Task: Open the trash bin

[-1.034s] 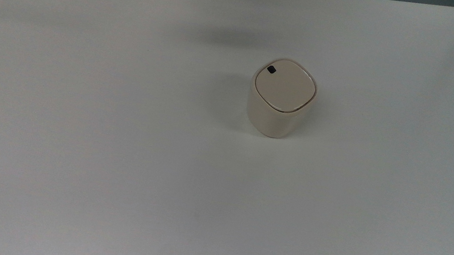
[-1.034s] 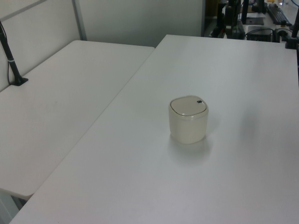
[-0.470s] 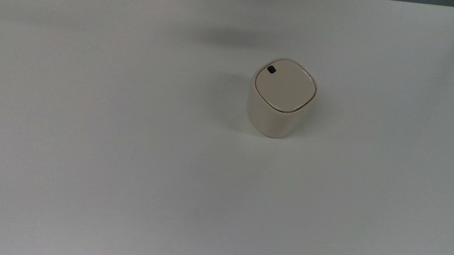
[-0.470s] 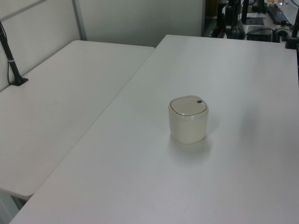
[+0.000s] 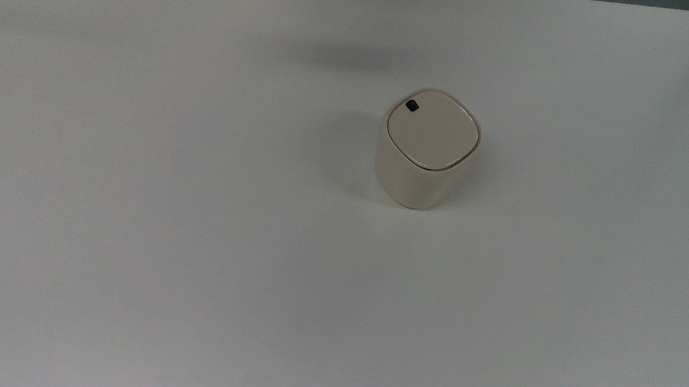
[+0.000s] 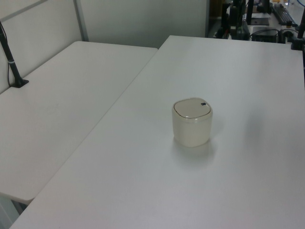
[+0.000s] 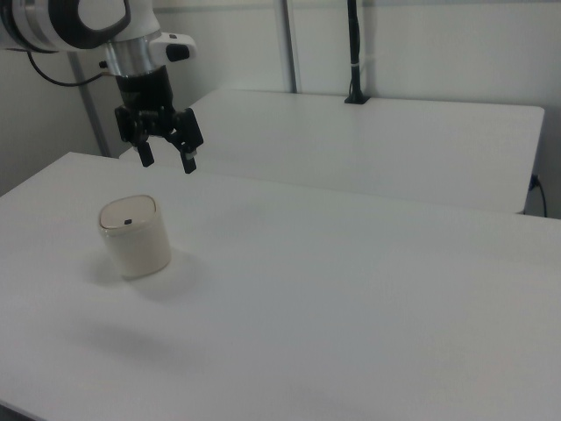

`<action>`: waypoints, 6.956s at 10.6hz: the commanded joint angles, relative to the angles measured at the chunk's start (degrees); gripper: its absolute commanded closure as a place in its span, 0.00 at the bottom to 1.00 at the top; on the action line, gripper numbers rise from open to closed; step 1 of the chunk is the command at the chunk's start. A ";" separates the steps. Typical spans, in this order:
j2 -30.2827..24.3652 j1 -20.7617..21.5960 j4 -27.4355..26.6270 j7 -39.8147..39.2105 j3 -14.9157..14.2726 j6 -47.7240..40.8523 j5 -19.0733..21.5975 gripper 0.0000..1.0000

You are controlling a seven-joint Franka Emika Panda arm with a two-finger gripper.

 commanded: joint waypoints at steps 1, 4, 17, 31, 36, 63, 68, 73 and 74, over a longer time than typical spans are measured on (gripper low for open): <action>-0.95 0.93 -0.46 -1.06 -0.87 -0.48 -0.64 0.00; -0.86 0.93 -0.38 -1.06 -0.78 -0.65 -0.64 0.00; -1.04 0.67 -0.38 -5.88 -1.04 -1.01 -0.11 0.54; -0.08 1.20 -0.73 -10.18 -0.17 -0.21 0.59 0.90; 2.03 6.11 -1.08 -13.10 0.80 1.27 1.65 0.90; 9.36 7.90 0.77 -10.90 6.78 9.47 -1.25 0.90; -0.15 -0.29 0.33 -2.83 3.01 1.56 -1.25 0.86; -0.16 -0.30 0.33 -2.73 1.33 0.58 -1.25 0.00; -0.16 -0.21 0.24 -2.64 1.33 0.49 -1.25 0.00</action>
